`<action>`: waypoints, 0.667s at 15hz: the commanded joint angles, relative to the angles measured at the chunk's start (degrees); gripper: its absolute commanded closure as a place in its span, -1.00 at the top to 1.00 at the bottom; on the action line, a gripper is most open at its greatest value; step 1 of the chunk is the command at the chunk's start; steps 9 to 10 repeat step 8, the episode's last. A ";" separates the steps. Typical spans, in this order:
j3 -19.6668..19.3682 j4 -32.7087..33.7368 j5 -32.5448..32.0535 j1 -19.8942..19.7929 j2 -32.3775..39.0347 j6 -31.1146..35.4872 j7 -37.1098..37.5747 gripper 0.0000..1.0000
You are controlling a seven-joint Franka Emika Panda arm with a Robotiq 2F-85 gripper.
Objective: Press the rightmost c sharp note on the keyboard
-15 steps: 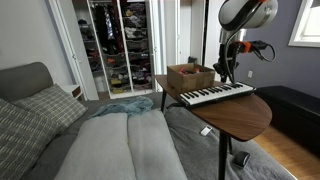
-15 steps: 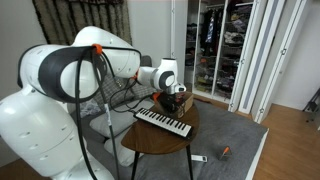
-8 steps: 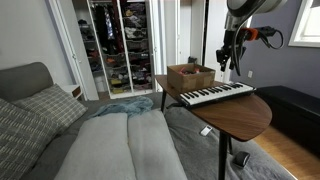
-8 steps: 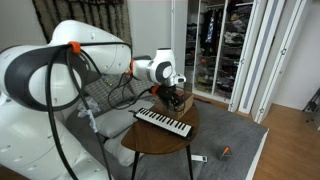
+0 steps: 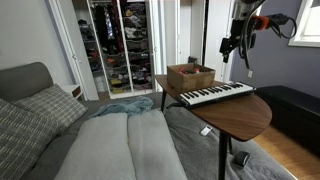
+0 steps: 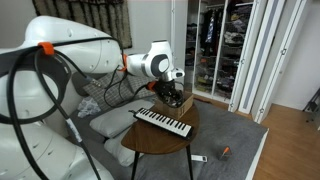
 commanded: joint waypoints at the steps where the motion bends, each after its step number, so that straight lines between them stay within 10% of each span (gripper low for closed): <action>1: 1.03 -1.75 -1.40 -0.65 -3.67 -1.65 1.17 1.00; 10: 0.54 -0.90 0.07 -0.28 -2.91 -0.99 0.31 1.00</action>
